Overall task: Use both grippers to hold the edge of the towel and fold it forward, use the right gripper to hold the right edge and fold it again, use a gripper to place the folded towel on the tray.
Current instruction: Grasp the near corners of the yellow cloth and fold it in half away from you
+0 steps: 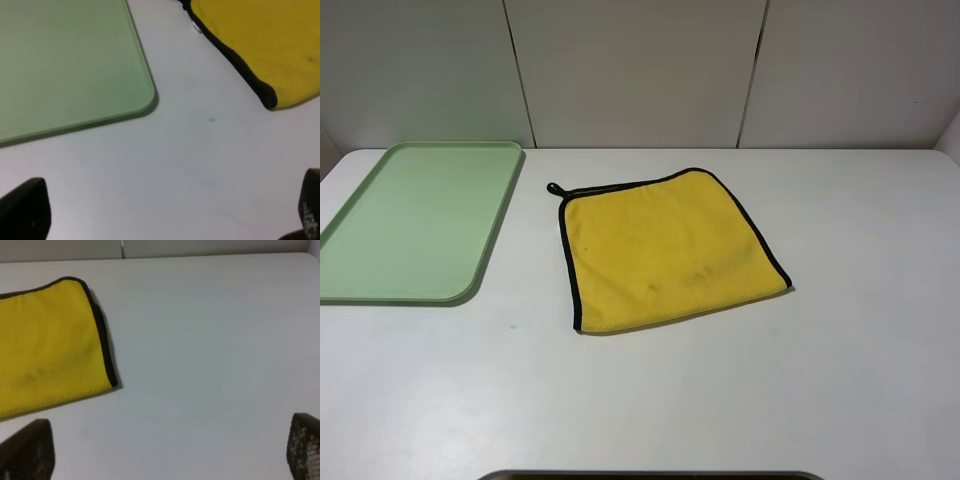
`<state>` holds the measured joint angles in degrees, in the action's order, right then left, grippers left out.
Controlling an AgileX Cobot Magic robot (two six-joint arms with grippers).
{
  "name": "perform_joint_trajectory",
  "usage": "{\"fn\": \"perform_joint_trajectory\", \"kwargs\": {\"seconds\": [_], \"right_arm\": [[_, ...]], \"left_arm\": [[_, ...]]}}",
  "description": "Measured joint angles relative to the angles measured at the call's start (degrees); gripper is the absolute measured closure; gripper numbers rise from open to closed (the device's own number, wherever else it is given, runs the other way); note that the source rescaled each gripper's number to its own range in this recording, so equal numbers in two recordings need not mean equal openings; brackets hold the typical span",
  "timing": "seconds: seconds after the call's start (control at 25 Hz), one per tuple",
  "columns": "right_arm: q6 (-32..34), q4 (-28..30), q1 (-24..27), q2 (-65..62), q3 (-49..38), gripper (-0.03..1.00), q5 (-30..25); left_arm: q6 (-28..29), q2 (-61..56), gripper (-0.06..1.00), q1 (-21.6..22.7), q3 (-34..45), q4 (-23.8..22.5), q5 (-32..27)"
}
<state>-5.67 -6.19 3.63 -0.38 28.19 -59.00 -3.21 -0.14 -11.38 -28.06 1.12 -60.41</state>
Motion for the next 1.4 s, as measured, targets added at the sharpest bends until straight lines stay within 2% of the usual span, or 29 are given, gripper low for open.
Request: {"fn": "perform_joint_trajectory", "kwargs": {"seconds": [1.4], "right_arm": [[0.00, 0.00, 0.00, 0.00, 0.00, -0.03, 0.00]], "left_arm": [[0.00, 0.00, -0.05, 0.00, 0.00, 0.00, 0.00]]}}
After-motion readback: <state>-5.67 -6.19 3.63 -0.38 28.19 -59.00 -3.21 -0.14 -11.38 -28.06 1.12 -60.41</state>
